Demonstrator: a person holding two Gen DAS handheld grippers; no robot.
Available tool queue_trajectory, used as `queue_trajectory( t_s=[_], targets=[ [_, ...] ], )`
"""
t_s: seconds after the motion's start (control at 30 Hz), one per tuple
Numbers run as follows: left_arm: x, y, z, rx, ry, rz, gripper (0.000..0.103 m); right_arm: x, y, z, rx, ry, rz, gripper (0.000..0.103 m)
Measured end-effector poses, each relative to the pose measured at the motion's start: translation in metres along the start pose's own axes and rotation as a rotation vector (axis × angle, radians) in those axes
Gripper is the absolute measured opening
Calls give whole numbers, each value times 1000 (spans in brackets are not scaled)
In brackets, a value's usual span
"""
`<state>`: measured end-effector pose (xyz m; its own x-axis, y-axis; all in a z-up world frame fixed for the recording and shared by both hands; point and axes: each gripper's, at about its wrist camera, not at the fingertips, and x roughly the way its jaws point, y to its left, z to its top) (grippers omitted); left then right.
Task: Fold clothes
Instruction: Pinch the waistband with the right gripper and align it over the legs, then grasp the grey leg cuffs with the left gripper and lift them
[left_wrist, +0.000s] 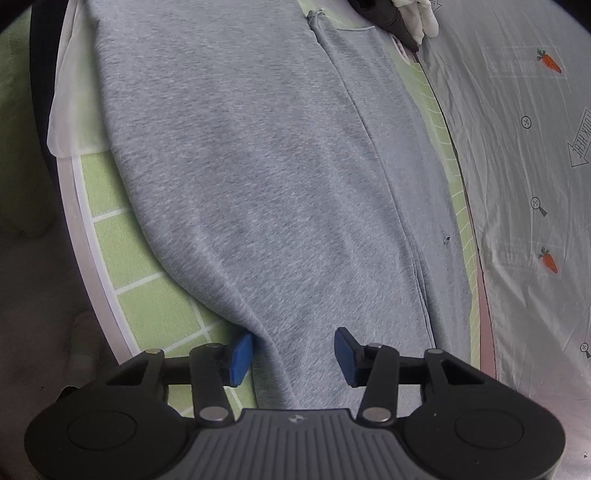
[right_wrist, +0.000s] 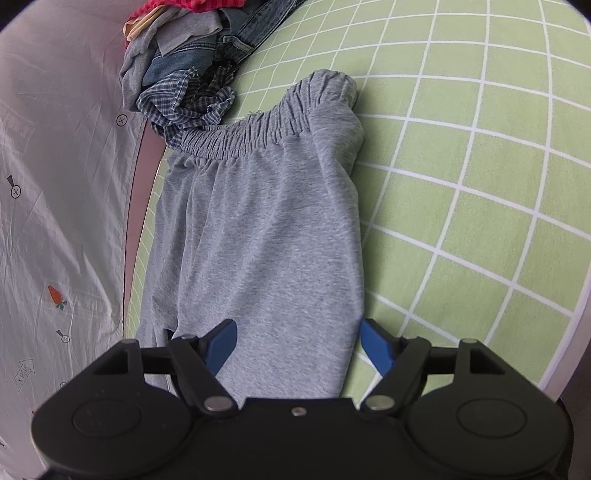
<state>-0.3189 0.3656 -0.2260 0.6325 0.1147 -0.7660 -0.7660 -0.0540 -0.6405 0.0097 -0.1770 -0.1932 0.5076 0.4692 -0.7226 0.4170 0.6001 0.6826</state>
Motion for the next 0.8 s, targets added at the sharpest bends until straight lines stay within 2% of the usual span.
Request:
queue_trajectory(
  t_s=[0.1,0.4,0.5,0.57,0.7,0.8],
  targets=[
    [2,1,3,-11,0,29,18,1,3,0,-12,-1,-8,75],
    [0,9,4,-27,-13,37,2,3,6,3,-23,-15,-28,75],
    [-9,4,4,1,-46,-44,1,5,8,5,-38,-19,-44,67],
    [-17,-3,4,31,-82,-106,2,6,10,7,-47,-19,-49,66],
    [-10,-10,6,83,-72,-47,4,8,10,9,-52,-14,-47,66],
    [-7,-3,3,63,-66,-24,16,10,12,10,-57,-9,-47,67]
  ],
)
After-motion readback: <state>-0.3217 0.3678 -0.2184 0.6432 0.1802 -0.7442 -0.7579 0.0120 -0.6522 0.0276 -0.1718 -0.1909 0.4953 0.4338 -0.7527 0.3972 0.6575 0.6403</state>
